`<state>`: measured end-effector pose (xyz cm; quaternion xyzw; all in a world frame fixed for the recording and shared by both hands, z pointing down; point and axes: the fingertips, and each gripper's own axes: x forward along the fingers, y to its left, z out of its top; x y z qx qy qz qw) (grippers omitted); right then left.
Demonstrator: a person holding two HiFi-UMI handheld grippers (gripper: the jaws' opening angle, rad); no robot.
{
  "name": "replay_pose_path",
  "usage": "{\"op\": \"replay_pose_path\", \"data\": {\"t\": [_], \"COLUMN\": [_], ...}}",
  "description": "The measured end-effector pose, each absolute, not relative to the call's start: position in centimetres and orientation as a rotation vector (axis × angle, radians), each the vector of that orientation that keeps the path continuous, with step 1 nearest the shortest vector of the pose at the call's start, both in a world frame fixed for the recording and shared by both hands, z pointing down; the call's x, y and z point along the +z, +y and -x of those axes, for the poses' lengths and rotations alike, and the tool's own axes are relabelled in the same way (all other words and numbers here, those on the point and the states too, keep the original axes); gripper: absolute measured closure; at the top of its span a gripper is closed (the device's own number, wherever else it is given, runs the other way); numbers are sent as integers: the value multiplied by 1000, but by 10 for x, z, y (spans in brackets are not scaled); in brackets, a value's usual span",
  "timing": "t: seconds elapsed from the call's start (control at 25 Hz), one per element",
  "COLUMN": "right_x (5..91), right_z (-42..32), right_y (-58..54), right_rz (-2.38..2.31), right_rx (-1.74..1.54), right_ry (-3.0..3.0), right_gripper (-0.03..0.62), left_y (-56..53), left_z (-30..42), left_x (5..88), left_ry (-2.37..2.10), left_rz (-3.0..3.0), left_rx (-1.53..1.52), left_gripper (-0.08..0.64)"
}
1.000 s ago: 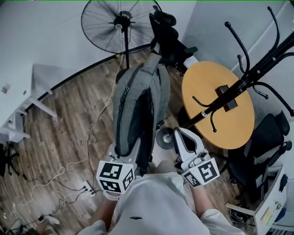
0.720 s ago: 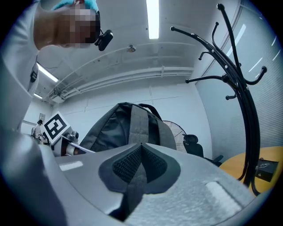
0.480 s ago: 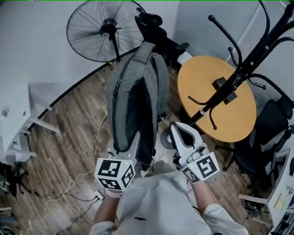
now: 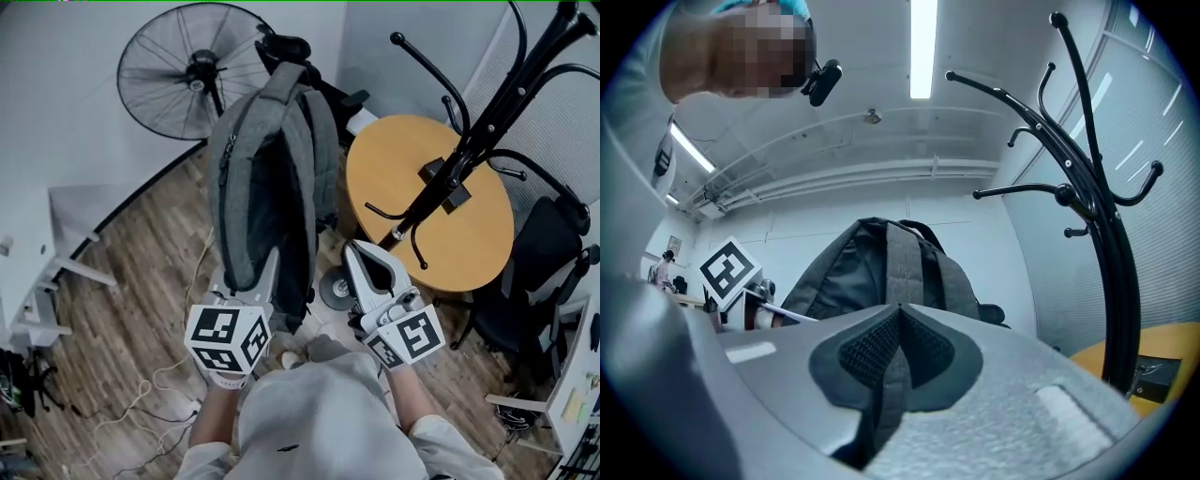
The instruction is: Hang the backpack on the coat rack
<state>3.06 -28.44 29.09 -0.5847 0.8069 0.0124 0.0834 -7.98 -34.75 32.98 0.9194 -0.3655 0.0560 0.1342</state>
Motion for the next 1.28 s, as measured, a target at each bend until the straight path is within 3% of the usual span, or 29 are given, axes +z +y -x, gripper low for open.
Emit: {"op": "replay_pose_path", "data": {"t": [1.28], "right_x": [261], "right_z": [-100], "right_y": [-298], "right_rz": [1830], "right_rx": [74], "right_ry": [2311], "right_gripper": [591], "left_y": [-388], "left_z": [-15], "left_x": [278], "left_ry": [-991], "left_rz": [-2788], "left_rx": [116], "left_gripper": [436]}}
